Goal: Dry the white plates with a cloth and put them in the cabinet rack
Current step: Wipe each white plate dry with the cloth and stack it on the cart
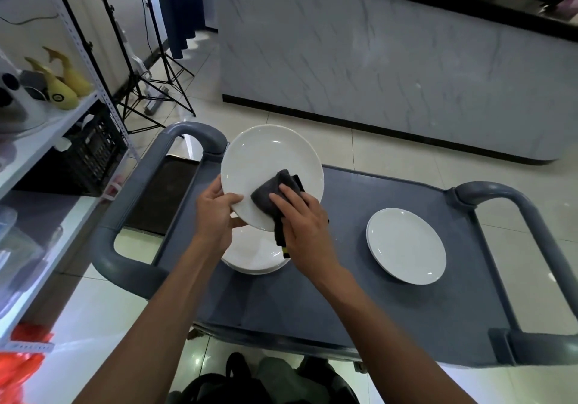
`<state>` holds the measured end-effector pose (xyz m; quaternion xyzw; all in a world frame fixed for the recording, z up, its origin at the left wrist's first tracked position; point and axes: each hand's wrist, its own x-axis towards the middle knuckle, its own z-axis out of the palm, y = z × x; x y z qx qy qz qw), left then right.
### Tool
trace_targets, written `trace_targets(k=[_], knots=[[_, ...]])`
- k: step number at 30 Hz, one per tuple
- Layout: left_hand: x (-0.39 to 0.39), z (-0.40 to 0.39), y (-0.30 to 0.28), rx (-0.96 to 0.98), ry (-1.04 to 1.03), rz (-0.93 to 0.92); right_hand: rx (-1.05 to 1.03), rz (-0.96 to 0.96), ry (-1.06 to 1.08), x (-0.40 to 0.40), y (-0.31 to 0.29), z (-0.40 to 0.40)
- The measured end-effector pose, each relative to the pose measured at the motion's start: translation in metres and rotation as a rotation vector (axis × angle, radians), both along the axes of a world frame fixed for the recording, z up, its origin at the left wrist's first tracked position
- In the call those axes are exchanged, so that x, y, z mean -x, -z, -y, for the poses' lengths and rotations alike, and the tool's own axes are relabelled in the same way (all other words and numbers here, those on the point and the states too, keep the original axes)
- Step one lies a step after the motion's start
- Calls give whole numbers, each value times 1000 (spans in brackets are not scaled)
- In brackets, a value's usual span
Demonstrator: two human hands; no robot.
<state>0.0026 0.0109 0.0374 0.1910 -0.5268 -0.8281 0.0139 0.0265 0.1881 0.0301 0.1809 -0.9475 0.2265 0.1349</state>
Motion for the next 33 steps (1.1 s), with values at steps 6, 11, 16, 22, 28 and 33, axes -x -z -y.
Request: trace_targets(k=[6,11,16,22,28,33], knots=[[-2,5,-2,6,58,0,-13,-15,114,25,-10,-23],[-4,-1,-4,33,119,-9,-30,-47,150,51,-25,-32],[-6,-8,-6,55,216,-21,-14,-86,132,68,-40,-24],[-6,-13,-6,75,288,-54,28,-142,46,66,-44,-2],[-6,-11,-1,65,294,-77,48,-116,-102,49,-36,7],[-6,-11,2,75,298,-109,100,-128,-137,33,-28,7]])
